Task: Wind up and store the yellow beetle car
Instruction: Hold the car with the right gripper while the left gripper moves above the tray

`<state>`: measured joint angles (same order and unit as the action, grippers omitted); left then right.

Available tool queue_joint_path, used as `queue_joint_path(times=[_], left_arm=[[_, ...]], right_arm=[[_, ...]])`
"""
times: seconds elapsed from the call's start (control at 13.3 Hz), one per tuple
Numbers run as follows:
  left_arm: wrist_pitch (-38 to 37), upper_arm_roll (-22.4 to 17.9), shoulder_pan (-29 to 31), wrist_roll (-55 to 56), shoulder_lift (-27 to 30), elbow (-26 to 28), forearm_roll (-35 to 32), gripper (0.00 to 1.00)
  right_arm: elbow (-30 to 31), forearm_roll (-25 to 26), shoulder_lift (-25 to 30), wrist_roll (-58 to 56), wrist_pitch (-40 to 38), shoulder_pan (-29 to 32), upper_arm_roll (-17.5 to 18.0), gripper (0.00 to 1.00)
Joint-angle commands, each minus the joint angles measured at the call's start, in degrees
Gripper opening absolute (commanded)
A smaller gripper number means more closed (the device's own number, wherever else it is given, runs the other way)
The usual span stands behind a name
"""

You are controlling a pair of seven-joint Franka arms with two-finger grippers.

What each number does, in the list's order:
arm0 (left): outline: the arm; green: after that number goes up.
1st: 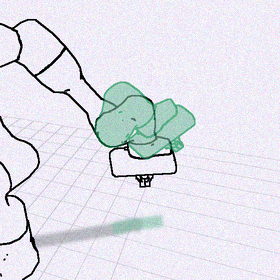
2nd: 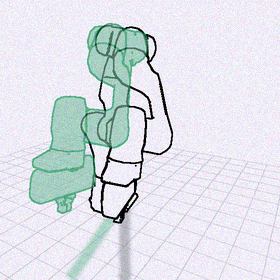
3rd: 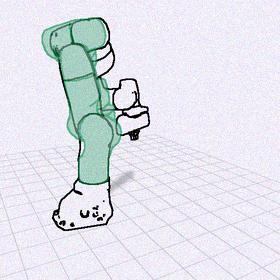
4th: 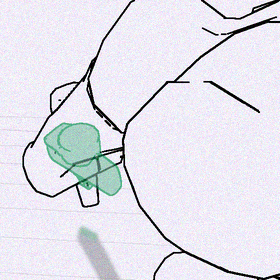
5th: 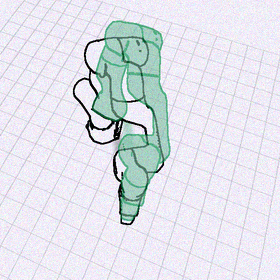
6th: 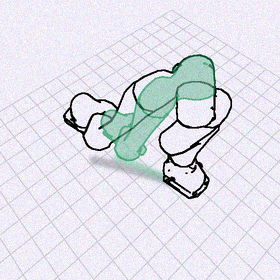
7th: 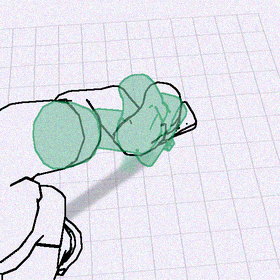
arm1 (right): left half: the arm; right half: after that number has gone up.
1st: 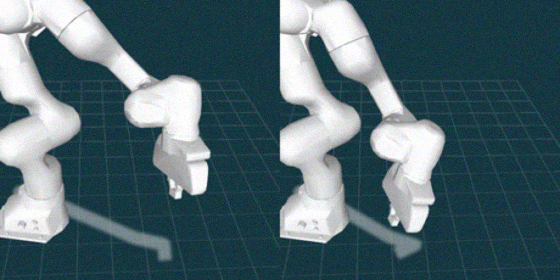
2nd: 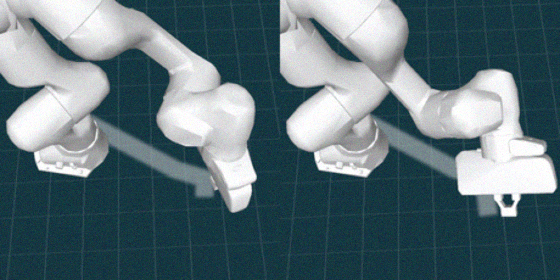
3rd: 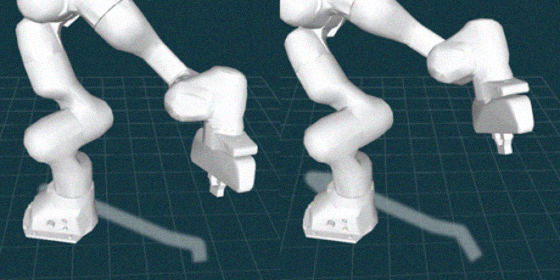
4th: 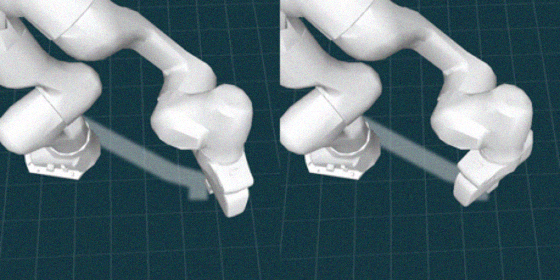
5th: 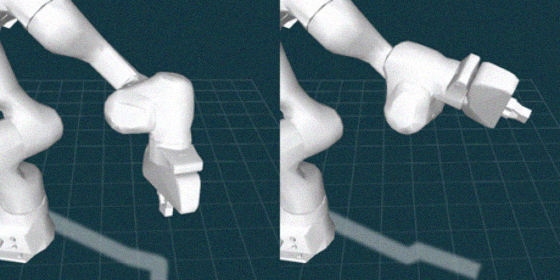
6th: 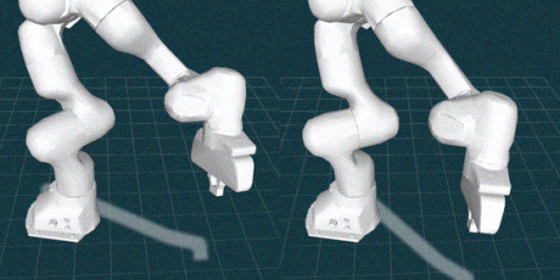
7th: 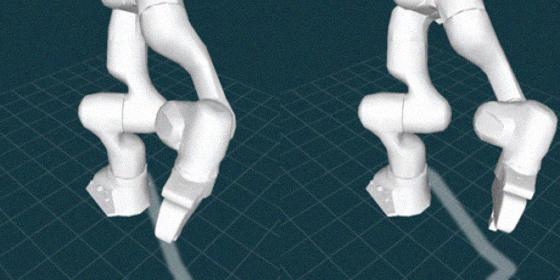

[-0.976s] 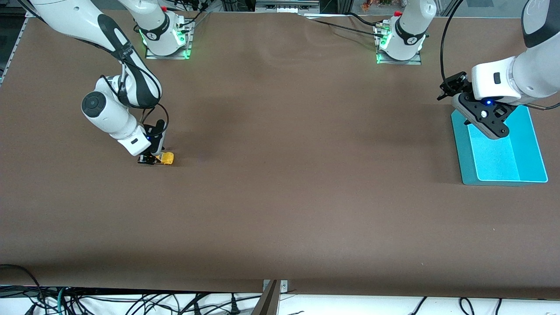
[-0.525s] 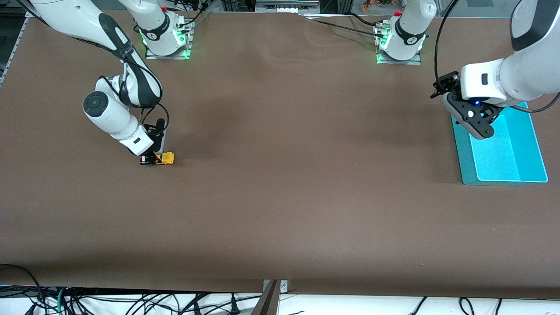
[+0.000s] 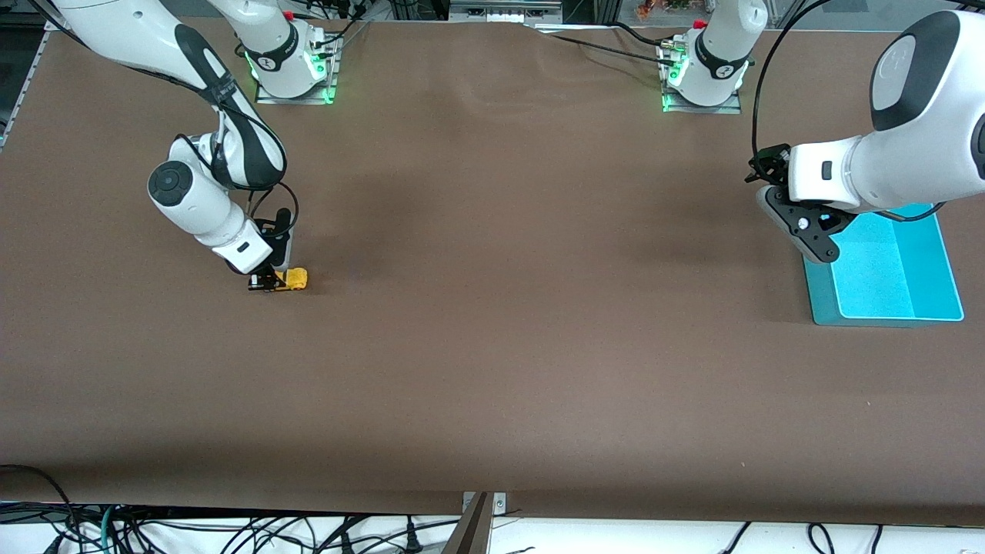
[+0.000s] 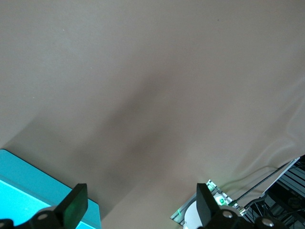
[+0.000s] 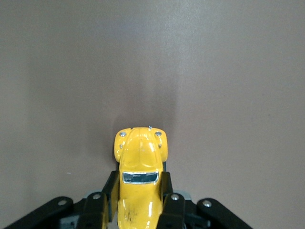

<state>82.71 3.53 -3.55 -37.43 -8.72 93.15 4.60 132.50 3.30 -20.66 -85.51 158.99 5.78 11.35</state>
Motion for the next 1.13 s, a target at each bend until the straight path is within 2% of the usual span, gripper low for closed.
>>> queue_joint_path(times=[0.0,0.68,1.05], left_arm=[[-0.27,0.07,0.04,-1.06,0.46,1.68,-1.17,1.0],[0.35,0.07,0.65,-6.16,0.28,3.52,-1.17,1.0],[2.9,0.16,0.74,-7.74,0.37,5.64,-3.02,1.0]], right_arm=[[-1.54,0.75,-5.97,-1.41,3.17,2.74,0.42,0.04],[-1.54,0.57,-6.85,-13.36,3.17,9.41,-0.19,0.04],[-4.0,0.66,-10.36,-19.42,3.0,18.2,-0.1,0.04]])
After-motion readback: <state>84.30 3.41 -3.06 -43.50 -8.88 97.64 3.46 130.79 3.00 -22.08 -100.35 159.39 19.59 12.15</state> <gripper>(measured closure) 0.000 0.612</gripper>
